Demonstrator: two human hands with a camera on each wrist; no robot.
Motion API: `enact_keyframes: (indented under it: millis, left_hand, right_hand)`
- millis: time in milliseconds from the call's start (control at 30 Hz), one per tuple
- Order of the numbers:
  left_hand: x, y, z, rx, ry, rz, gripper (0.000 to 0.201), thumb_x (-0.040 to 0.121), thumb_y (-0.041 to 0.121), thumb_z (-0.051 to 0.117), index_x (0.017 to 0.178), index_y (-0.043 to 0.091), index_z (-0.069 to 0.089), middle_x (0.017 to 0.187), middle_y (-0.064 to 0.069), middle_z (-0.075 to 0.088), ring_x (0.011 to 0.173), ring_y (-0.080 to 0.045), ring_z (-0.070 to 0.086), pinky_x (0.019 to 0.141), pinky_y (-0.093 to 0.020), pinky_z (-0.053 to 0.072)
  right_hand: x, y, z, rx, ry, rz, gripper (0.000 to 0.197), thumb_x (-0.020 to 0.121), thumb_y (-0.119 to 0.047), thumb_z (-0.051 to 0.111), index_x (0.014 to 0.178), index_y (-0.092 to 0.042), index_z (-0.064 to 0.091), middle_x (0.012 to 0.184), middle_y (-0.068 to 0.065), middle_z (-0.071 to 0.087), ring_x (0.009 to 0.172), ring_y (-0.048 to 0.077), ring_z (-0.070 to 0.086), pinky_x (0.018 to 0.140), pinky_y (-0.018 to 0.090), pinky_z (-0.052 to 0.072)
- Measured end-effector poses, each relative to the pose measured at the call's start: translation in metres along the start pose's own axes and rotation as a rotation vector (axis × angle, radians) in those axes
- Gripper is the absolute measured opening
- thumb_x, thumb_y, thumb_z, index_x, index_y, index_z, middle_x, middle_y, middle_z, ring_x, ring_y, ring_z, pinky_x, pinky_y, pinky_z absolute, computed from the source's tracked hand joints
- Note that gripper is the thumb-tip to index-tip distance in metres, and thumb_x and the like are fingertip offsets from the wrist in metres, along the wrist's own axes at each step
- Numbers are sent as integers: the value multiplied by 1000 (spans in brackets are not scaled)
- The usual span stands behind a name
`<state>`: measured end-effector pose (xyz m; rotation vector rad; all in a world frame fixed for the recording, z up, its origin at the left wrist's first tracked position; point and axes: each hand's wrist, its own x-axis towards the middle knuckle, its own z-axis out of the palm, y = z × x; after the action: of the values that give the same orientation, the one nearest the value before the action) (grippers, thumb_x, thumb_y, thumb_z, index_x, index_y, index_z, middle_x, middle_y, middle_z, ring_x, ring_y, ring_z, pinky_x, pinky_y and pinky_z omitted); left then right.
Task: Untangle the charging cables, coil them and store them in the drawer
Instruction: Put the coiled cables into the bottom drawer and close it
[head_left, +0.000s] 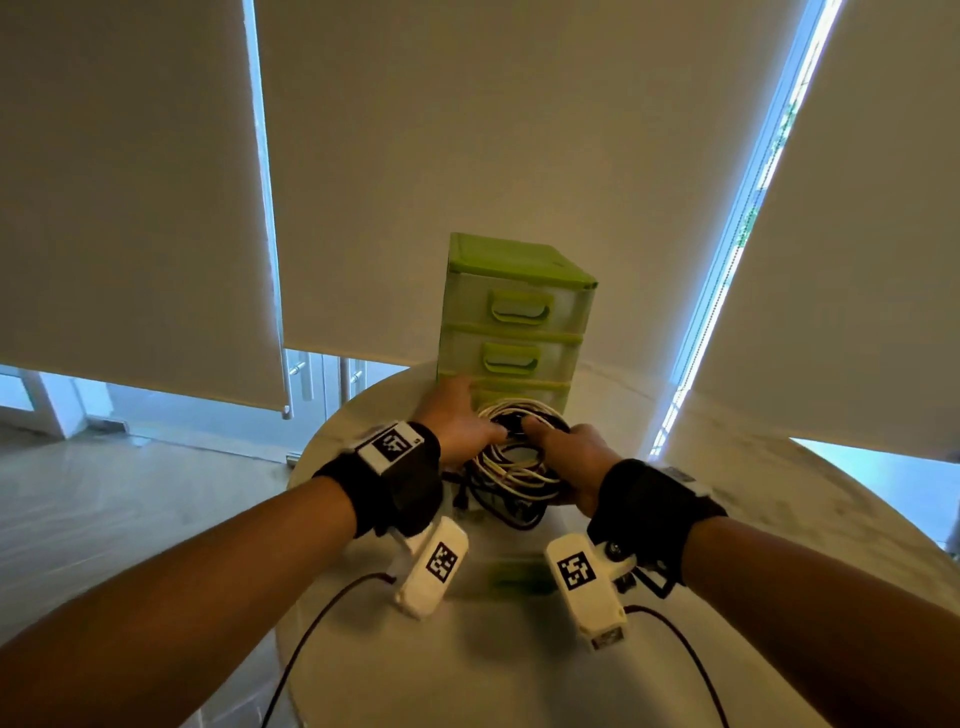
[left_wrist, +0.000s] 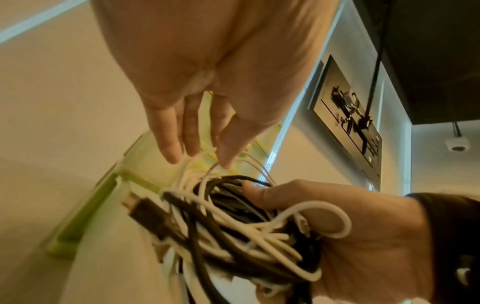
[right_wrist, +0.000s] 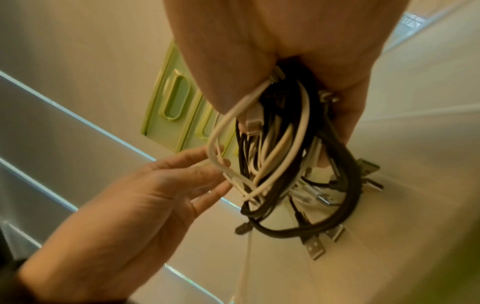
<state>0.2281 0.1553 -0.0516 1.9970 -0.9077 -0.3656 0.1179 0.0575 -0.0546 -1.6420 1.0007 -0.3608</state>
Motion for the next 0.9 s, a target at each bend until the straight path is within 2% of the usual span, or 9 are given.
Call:
enact_keyframes:
  millis: [100,167,233,367,500,600,767,833,900]
  left_hand:
    - [-2,3,-16,182,13,117,47,84,13,71,129,17,58,130,-5,60,118,-18,56,90,-22,42]
    - [-4,2,-22,256,-18,179,37,85,15,71,122,17,63,125,-3,62,115,-15,57,86,-19,39]
    - [-6,0,-26,301,-52,261,37,84,16,73,121,19,64,124,-3,61,114,-15,56,90,-22,42]
    - [-3,-4,-26,366,-111,449,43,81,16,76,121,21,61,120,2,52,108,-12,51,93,-31,46]
    - [-1,-14,-19,453,-87,671,16,81,9,71,97,9,72,105,-6,66,94,-22,60,86,-43,50]
    - [-3,-26,-14,613,-106,720,29,87,11,65,116,8,69,127,-15,62,115,-33,59,94,-46,51]
    - [-19,-37,-8,762,-47,819,44,81,35,72,116,9,64,130,-13,55,112,-30,57,81,-36,53]
    - [-25,-36,-7,708,-89,760,42,90,36,62,125,11,58,131,-7,50,111,-24,53,82,-33,49]
    - [-25,-35,-4,612,-141,637,47,97,39,50,138,16,47,139,0,41,120,-17,45,94,-32,44]
  right_hand:
    - [6,2,4,-65,18,-13,39,91,-44,60,91,-5,56,91,15,68,89,31,69,82,47,58]
    - [7,2,7,-113,36,-19,44,92,-45,58,101,-2,56,87,11,64,87,28,67,81,40,58]
    - [6,4,11,-164,58,-21,49,92,-47,56,111,-2,56,94,12,65,88,26,66,76,36,57]
    - [7,10,16,-320,83,-62,54,91,-51,51,113,-3,60,107,17,66,93,31,65,68,34,54]
    - [15,18,15,-439,83,-103,53,91,-49,47,117,-5,60,115,17,65,103,34,62,88,38,52]
    - [20,22,14,-455,91,-99,48,90,-47,47,111,-6,62,111,16,67,100,33,63,86,37,52]
    - [19,23,15,-437,78,-67,52,92,-49,47,114,-5,62,113,18,64,102,35,62,77,33,48]
    - [17,22,15,-421,65,-51,52,92,-50,46,113,-5,63,113,19,64,101,35,62,79,34,51]
    - [16,21,16,-396,38,-43,47,93,-46,46,110,-6,63,111,19,64,100,34,62,87,40,54]
